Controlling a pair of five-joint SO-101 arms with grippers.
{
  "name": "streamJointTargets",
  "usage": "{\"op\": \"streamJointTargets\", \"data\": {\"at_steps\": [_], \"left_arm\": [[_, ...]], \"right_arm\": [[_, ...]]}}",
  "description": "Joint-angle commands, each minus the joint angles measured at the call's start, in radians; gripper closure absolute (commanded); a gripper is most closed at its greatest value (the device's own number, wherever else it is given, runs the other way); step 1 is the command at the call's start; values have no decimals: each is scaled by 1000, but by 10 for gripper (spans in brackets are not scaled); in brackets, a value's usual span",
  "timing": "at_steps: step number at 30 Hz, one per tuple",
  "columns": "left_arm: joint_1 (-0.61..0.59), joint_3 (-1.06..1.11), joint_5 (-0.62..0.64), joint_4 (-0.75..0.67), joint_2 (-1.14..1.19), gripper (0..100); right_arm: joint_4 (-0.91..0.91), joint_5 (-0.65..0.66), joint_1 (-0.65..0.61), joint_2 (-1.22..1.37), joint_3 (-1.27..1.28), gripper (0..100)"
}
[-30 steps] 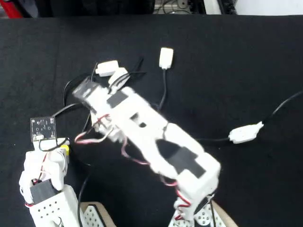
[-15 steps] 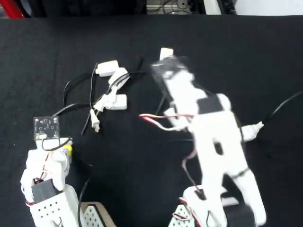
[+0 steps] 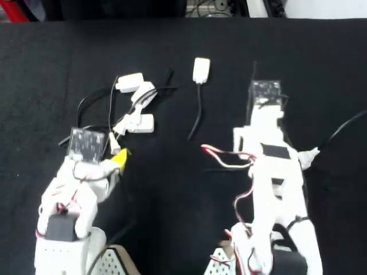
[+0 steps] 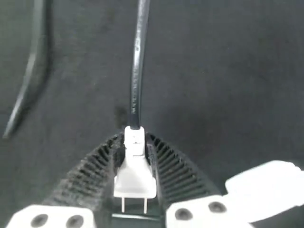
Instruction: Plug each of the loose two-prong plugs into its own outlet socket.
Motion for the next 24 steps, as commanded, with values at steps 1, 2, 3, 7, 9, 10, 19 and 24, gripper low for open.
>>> {"op": "streamJointTargets", "data": {"at_steps": [1, 2, 3, 7, 9, 10, 19, 24], "left_arm": [[2, -189, 64, -126, 330, 748], [13, -240, 97, -146, 407, 748], [35, -288, 133, -166, 488, 748], [130, -463, 252, -272, 755, 747], [157, -530, 287, -345, 865, 747], [168, -558, 299, -374, 919, 746], [450, -661, 302, -413, 1241, 744], [507, -651, 305, -582, 1269, 747]], "right_arm": [[-29, -21, 38, 48, -50, 987], [-29, -25, 40, 62, -58, 987], [-29, -34, 44, 73, -65, 987], [-2, -68, 94, 76, -90, 987], [-2, -80, 104, 76, -93, 987], [-2, -84, 104, 76, -93, 987], [-2, -86, 104, 76, -94, 987], [-2, -84, 106, 76, -94, 987]]}}
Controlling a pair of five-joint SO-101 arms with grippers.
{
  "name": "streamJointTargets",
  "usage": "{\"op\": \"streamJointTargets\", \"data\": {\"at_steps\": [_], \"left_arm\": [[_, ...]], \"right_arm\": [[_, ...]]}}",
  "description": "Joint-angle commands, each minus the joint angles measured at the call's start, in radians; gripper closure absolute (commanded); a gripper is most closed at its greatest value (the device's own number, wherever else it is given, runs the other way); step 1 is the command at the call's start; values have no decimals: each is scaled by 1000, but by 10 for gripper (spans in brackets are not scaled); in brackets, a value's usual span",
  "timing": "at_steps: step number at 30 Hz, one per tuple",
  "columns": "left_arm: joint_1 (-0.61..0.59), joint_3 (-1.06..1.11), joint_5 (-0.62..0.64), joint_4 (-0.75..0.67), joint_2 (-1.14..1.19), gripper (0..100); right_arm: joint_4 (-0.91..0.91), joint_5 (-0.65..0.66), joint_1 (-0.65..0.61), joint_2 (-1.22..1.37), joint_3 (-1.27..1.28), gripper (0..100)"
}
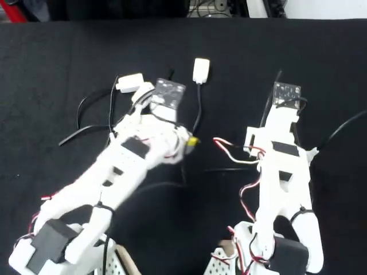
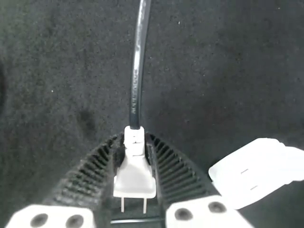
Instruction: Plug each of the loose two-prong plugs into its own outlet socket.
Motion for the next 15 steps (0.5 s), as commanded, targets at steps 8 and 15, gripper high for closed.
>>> {"op": "streamJointTargets", "data": {"at_steps": [8, 15], "left_arm": [[4, -157, 9, -350, 353, 792], [-19, -380, 11, -344, 571, 805]], "right_arm": [[15, -9, 41, 1, -73, 987], [51, -9, 48, 1, -93, 987]]}}
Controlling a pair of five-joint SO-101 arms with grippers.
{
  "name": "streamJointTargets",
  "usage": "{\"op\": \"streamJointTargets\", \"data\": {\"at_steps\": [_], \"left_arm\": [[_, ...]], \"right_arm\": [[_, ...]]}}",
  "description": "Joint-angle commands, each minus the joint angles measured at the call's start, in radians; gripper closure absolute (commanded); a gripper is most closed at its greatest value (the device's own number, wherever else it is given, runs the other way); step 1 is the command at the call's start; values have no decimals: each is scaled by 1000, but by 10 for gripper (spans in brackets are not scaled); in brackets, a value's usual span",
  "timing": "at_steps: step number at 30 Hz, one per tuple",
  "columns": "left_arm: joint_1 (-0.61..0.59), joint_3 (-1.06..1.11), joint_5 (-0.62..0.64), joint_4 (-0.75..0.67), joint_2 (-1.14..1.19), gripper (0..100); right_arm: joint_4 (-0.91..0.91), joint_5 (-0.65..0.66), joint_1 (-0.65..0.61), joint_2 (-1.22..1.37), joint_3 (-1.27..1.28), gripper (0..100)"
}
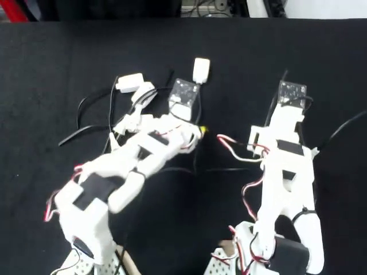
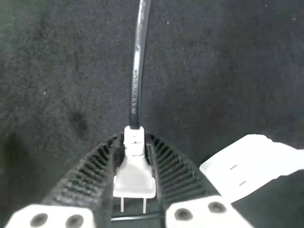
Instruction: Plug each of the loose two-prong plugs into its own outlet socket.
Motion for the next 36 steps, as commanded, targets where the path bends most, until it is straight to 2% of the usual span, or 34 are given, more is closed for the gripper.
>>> {"op": "streamJointTargets", "data": {"at_steps": [1, 14, 18, 27, 32, 34, 36], "left_arm": [[-31, -128, 11, 26, 17, 806], [-54, -142, 15, 60, 29, 809], [-42, -239, 18, 213, 60, 805], [-36, -648, 25, 609, 299, 813], [-36, -769, -12, 712, 367, 977], [-35, -783, -28, 750, 373, 955], [-30, -785, -35, 793, 373, 974]], "right_arm": [[6, -9, 18, 1, -59, 987], [6, -3, 17, 2, -61, 987], [6, -2, 15, 2, -62, 987], [6, -2, 15, 2, -62, 986], [6, -2, 14, 7, -62, 986], [6, -2, 12, 8, -62, 986], [6, -2, 12, 8, -62, 986]]}}
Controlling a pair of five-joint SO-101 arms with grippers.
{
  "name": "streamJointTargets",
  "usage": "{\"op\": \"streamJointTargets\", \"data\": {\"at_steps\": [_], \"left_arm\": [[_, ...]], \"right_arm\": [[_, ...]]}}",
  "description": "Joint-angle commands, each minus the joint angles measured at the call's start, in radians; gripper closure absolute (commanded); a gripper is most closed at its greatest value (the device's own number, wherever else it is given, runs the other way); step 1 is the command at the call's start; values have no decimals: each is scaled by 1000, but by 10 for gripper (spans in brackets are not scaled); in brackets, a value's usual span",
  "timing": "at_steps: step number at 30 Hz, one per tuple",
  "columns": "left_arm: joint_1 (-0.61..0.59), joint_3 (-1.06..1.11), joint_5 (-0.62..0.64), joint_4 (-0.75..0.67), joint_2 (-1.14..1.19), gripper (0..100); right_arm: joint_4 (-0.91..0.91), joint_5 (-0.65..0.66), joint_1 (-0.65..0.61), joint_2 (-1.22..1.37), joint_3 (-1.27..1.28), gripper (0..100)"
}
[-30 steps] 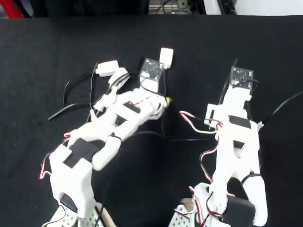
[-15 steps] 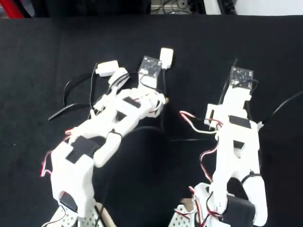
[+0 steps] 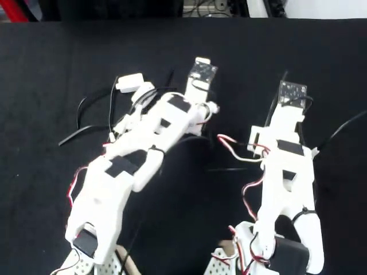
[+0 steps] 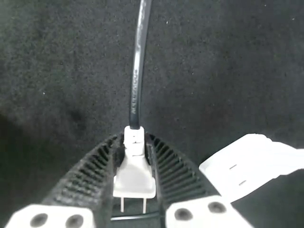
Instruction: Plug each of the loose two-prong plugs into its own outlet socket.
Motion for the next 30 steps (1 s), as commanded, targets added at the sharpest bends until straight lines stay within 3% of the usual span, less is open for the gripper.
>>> {"op": "streamJointTargets", "data": {"at_steps": [1, 7, 11, 15, 20, 24, 28, 30], "left_arm": [[7, -28, -35, 98, 2, 972], [120, -7, -307, 399, -72, 973], [159, 137, -310, 397, -221, 973], [145, 390, -315, 296, -443, 973], [104, 754, -316, 186, -807, 973], [59, 983, -318, 186, -1134, 972], [-113, 1161, -324, 235, -1456, 971], [-229, 1225, -396, 278, -1596, 971]], "right_arm": [[6, -2, 12, 8, -62, 986], [6, -2, 12, 8, -61, 986], [8, -2, 15, 8, -61, 986], [6, -6, 15, 7, -58, 986], [5, -5, 12, 8, -58, 986], [5, -5, 12, 8, -58, 986], [5, -6, 12, 8, -58, 986], [5, -6, 12, 8, -58, 986]]}}
